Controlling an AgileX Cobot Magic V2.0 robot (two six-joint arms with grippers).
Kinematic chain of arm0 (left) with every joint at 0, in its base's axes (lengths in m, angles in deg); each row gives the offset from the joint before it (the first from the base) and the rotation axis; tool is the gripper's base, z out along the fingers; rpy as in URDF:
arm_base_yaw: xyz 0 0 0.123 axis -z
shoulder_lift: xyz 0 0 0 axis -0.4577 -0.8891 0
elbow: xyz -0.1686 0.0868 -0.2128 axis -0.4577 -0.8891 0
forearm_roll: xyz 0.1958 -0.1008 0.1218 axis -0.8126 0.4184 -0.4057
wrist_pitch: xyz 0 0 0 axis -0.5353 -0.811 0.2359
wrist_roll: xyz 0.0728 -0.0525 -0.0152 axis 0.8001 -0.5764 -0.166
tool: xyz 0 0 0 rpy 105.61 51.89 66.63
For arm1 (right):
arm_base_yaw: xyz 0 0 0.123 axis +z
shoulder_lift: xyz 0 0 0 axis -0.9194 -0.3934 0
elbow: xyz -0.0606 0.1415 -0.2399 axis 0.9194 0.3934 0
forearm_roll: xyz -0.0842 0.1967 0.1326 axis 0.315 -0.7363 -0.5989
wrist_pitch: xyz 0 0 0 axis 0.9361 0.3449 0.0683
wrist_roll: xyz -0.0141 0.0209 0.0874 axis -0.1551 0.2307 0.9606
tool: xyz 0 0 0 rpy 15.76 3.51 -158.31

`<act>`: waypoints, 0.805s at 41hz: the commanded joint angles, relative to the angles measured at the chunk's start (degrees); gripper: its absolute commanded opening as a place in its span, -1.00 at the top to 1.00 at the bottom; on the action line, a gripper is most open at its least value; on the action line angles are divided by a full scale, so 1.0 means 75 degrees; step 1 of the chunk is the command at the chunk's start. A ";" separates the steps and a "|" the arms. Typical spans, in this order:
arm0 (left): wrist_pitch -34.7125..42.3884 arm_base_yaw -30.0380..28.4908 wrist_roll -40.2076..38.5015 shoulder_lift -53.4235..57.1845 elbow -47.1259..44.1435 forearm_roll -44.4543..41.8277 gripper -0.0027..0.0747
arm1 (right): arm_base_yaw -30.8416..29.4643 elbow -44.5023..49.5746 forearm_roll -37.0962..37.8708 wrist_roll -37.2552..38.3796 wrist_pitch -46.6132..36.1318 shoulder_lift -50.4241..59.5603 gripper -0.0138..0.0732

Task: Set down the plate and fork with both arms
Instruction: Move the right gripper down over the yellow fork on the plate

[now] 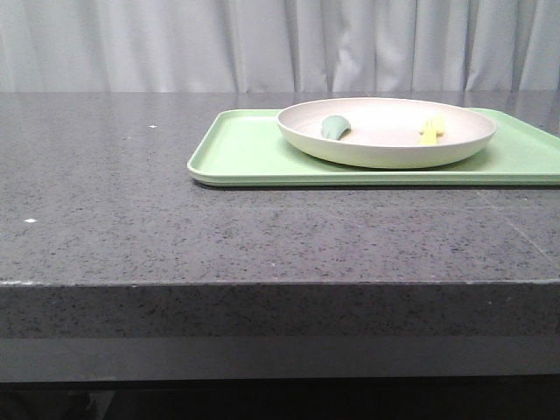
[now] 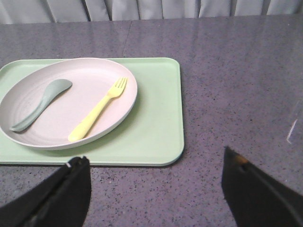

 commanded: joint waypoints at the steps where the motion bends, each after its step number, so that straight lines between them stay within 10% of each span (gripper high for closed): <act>1: 0.0731 0.0062 -0.0055 0.0641 0.0021 -0.0070 0.98 | -0.0007 -0.0310 -0.0015 -0.0040 -0.0802 -0.0364 -0.68; 33: 0.0661 0.0062 -0.0055 0.1084 -0.0077 -0.0070 0.98 | 0.1681 -0.5797 -0.0656 0.0594 0.2023 -0.6935 -0.68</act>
